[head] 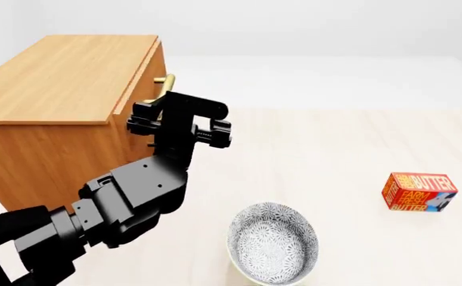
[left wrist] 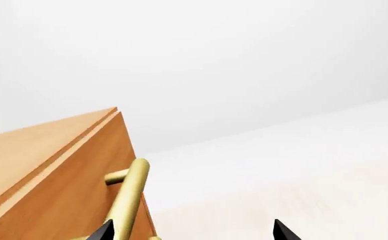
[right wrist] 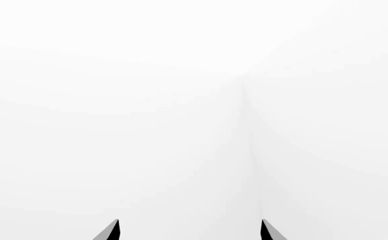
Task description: Put the chocolate pudding in the top drawer of the cabinet and close it.
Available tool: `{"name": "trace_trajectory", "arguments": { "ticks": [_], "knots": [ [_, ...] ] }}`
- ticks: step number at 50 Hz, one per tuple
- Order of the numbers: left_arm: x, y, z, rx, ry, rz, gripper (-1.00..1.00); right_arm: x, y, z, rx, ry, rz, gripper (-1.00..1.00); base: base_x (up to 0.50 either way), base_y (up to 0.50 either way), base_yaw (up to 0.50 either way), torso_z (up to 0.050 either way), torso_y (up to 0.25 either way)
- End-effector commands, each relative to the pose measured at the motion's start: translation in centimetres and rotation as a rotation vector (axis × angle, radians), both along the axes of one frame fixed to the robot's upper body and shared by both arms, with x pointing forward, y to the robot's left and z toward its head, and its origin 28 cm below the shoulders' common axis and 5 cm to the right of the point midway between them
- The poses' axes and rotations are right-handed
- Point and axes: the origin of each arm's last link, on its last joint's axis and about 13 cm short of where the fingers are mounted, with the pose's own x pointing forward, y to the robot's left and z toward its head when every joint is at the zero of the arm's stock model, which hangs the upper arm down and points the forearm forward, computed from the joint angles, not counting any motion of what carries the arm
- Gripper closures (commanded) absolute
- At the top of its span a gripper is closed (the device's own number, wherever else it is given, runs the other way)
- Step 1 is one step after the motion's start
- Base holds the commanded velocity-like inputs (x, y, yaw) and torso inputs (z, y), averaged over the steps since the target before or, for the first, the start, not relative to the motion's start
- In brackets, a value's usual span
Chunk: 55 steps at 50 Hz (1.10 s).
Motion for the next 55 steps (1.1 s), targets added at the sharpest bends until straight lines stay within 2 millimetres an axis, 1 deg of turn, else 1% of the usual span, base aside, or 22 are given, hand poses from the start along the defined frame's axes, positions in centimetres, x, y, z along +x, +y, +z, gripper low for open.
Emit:
{"name": "trace_trajectory", "arguments": {
  "ticks": [1,13,29,36,46,55],
  "knots": [
    [0.7,2.5,-0.2,0.003,0.01,0.126,-1.0,0.1,0.1,0.0,0.001,-0.001,0.001,-1.0,0.0,0.0,0.0,0.0,0.0],
    [0.6,3.6,-0.4,-0.012,0.012,0.171,-1.0,-0.1,0.0,0.1,0.002,-0.002,0.002,-1.0,0.0,0.0,0.0,0.0,0.0],
    [0.2,3.4,0.0,-0.024,0.002,0.142,-1.0,0.1,0.1,0.1,0.004,-0.005,0.003,-1.0,0.0,0.0,0.0,0.0,0.005],
    [-1.1,2.7,0.8,-0.073,-0.018,0.02,-1.0,0.1,0.1,0.1,0.004,-0.003,0.004,-1.0,0.0,0.0,0.0,0.0,0.005],
    [-4.6,1.6,2.8,-0.23,-0.065,-0.305,-1.0,0.0,0.0,0.0,0.005,-0.001,0.005,-1.0,0.0,0.0,0.0,0.0,0.0],
    [-7.2,1.8,4.3,-0.357,-0.09,-0.487,-1.0,0.0,0.1,0.0,0.004,-0.002,0.007,-1.0,0.0,0.0,0.0,0.0,0.0]
  ]
}}
